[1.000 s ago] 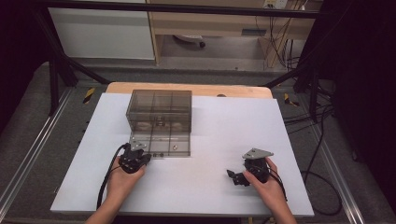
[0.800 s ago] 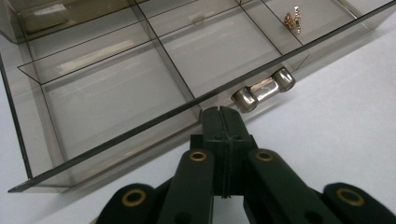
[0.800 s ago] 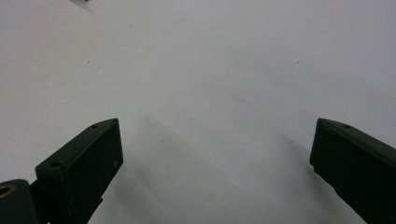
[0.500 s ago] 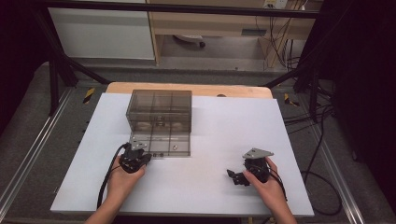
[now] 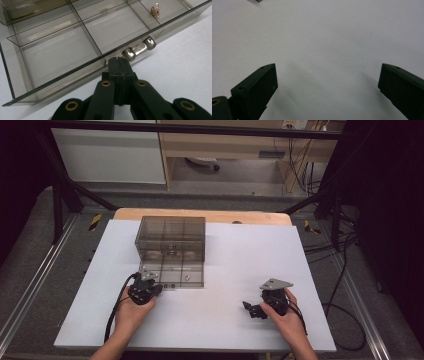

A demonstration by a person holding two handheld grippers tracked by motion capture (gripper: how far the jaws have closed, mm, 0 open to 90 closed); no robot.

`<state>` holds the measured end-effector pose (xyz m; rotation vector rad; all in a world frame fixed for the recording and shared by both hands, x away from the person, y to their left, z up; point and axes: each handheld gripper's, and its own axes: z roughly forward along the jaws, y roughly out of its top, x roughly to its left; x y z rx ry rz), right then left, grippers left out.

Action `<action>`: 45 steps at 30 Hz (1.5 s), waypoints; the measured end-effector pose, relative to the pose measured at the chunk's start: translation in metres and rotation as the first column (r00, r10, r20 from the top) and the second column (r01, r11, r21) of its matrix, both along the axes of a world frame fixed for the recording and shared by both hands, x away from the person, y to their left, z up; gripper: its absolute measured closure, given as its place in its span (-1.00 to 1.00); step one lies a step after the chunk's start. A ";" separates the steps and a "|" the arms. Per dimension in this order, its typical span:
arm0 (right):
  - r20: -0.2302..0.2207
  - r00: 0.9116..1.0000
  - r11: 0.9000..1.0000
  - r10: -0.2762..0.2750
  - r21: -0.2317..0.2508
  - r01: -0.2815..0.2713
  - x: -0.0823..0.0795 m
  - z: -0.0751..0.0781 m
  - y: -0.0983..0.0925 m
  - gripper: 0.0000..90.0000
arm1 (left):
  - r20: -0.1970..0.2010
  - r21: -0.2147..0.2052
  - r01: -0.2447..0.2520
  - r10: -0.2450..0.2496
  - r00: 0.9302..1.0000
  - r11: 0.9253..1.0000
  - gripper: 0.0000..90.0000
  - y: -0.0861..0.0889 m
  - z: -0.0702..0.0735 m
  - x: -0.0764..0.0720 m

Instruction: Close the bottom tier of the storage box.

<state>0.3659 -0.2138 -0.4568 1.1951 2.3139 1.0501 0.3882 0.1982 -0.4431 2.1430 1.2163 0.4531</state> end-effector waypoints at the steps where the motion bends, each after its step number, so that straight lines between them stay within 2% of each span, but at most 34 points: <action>1: 0.000 1.000 1.000 0.001 0.000 -0.001 0.000 0.000 0.000 -0.94 | 0.000 0.000 -0.001 0.001 1.000 1.000 1.00 0.000 0.000 0.000; 45: -0.002 1.000 1.000 0.004 -0.011 -0.004 0.000 0.000 0.000 -0.93 | -0.011 0.000 -0.007 0.007 1.000 1.000 1.00 -0.002 0.001 0.010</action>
